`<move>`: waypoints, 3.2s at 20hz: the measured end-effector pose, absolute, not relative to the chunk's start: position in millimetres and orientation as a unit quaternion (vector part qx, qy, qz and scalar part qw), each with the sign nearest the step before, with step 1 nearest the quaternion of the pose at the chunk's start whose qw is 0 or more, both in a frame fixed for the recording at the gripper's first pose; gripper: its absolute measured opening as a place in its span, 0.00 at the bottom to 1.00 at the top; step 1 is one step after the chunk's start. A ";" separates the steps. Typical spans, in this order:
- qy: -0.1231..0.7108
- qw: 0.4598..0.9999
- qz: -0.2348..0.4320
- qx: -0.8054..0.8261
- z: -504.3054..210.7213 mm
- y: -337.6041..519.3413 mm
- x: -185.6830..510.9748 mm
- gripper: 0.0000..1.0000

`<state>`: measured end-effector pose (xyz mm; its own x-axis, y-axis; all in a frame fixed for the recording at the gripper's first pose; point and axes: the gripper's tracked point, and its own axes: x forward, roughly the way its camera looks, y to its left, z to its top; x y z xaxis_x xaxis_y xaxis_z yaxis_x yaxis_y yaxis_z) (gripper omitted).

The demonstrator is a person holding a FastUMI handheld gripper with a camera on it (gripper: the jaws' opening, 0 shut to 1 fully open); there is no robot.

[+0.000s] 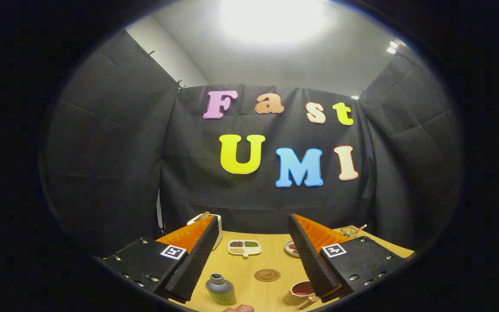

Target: Take the bottle from table, then pour the juice into the cup, finally place the bottle on the coaster

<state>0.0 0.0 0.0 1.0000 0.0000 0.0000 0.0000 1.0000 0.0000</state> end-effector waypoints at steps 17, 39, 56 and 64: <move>0.022 0.999 -0.020 0.018 -22.2 -7.6 10.6 0.98; 0.096 0.995 0.004 -0.006 -148.1 82.5 17.3 0.98; 0.210 0.976 -0.040 0.029 -273.5 82.9 10.4 0.98; 0.249 0.967 -0.034 0.034 -307.1 88.5 3.2 0.99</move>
<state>3.2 88.5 -307.1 0.8733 -0.0489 -0.4847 0.0832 0.9953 0.0495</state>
